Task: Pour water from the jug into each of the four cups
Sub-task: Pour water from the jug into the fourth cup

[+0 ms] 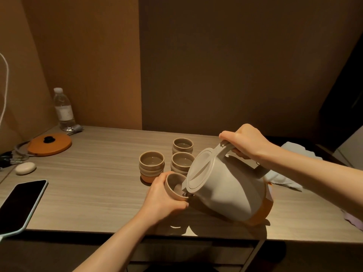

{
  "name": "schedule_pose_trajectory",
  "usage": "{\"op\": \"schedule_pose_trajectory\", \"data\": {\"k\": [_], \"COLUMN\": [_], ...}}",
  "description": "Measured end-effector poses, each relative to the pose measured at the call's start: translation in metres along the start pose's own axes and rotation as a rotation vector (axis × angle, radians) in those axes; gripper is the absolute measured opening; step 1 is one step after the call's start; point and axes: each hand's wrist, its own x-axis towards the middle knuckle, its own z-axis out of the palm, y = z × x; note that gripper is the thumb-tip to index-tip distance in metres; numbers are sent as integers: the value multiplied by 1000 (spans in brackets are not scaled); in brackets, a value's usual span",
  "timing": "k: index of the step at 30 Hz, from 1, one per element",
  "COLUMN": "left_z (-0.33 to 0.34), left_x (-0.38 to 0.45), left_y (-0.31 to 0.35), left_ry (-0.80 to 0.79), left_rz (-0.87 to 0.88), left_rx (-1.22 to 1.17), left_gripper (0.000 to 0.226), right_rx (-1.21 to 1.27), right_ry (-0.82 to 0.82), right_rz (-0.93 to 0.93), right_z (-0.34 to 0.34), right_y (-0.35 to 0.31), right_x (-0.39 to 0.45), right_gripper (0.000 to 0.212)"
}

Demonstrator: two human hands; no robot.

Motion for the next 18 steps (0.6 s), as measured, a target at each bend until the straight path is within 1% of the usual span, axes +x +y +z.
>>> {"op": "schedule_pose_trajectory", "data": {"k": [5,10,18], "left_z": [0,2,2], "left_x": [-1,-4,-7], "left_y": [0,0,0], "left_ry": [3,4,8], "left_rz": [1,-1,-2], "left_rx": [-4,-12,-45], "left_gripper": [85,87,84], "right_rx": [-36,-48,-74], "right_ry": [1,-10,-31], "right_rz": [-35,-63,-54], "right_z": [1,2,3], "right_y": [0,2,1], "right_x": [1,4,5], "right_gripper": [54,51,48]}}
